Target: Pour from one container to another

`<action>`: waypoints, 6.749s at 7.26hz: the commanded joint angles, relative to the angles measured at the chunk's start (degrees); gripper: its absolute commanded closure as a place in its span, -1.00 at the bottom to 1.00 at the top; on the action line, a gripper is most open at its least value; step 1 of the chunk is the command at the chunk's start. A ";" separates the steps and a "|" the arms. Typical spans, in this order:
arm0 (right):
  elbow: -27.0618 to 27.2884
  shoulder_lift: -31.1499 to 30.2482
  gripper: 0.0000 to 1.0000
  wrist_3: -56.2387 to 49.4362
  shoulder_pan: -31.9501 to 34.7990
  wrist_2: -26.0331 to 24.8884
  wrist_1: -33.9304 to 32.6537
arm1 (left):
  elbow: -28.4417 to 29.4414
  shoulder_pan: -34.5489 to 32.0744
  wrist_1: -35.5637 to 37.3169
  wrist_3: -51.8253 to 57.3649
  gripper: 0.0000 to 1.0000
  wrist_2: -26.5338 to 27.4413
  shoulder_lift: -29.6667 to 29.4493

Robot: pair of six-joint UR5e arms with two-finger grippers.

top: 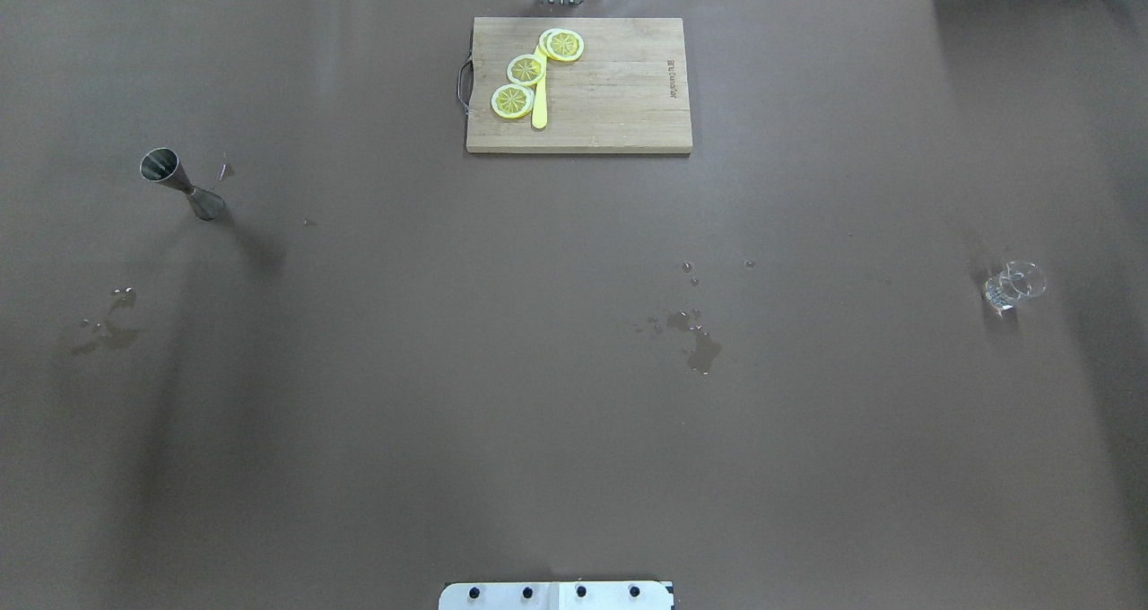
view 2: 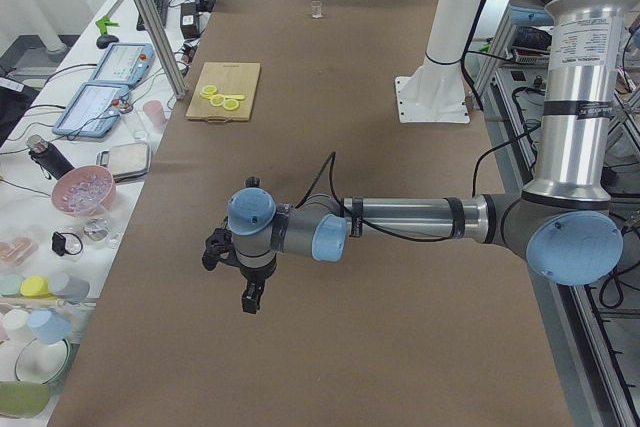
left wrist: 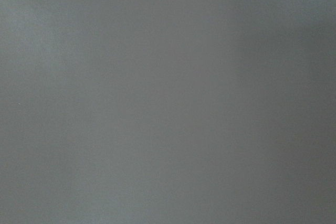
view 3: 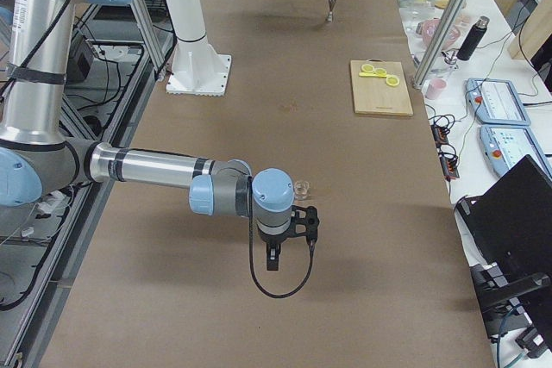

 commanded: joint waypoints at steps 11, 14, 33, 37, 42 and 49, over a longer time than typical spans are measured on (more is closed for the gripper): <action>0.43 0.18 -1.00 0.00 0.00 0.52 0.11 | -3.91 0.06 -0.18 -5.40 -0.96 -6.85 -1.14; 0.79 0.79 -1.00 -0.44 -0.17 2.29 0.20 | -4.00 0.06 -0.18 -7.32 -0.96 -6.77 -2.63; 6.97 1.05 -1.00 -7.82 -14.41 1.94 6.39 | -26.15 43.53 -10.99 -79.10 -0.93 58.04 -0.70; -3.70 1.23 -1.00 -1.45 -17.31 4.64 27.17 | -18.26 51.99 -14.32 -87.40 -0.93 77.40 -1.49; -0.80 1.85 -1.00 11.95 -24.69 2.30 33.15 | -7.45 56.83 -15.47 -94.94 -0.86 88.66 -5.69; -1.23 -1.75 -1.00 15.89 -29.34 -6.82 53.60 | 5.48 58.85 -18.99 -99.25 -0.85 96.58 -11.16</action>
